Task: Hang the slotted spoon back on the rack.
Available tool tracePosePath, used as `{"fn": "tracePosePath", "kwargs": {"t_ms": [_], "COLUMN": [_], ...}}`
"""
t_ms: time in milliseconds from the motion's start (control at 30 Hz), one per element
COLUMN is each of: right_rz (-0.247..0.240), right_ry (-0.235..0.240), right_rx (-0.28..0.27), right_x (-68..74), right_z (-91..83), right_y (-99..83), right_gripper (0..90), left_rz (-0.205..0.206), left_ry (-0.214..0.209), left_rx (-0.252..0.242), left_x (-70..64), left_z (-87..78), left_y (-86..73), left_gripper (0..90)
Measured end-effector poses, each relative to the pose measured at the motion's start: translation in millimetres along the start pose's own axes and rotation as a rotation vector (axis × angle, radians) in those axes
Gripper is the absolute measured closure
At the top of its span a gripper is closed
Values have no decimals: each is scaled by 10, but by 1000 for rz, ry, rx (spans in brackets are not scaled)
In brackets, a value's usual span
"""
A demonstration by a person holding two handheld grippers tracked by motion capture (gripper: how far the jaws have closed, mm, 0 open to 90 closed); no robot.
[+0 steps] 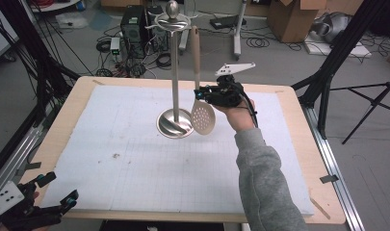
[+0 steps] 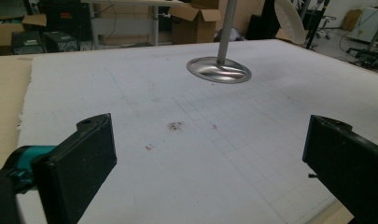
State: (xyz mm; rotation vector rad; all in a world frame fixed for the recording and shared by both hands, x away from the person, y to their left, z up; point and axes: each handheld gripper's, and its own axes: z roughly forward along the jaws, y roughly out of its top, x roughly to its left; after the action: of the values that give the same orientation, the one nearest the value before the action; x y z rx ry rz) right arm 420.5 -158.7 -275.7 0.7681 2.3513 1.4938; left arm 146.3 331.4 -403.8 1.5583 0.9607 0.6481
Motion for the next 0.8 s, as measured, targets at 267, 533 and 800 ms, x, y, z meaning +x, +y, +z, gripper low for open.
{"fn": "tracePosePath", "kwargs": {"t_ms": [267, 533, 800], "right_rz": [-1, 0, 16], "right_ry": [3, 2, 0], "right_rx": [-8, -11, -14], "right_x": [7, 5, 3], "right_z": [73, 72, 79], "right_y": [12, 7, -17], "right_gripper": [775, 770, 737], "left_rz": [2, 8, 8], "left_ry": [10, 4, -1], "left_rx": [-9, 3, -1], "left_x": [-12, -22, -21], "left_z": [-31, -3, 13], "left_y": [-4, -13, -4], "left_gripper": [29, 29, 29]}}
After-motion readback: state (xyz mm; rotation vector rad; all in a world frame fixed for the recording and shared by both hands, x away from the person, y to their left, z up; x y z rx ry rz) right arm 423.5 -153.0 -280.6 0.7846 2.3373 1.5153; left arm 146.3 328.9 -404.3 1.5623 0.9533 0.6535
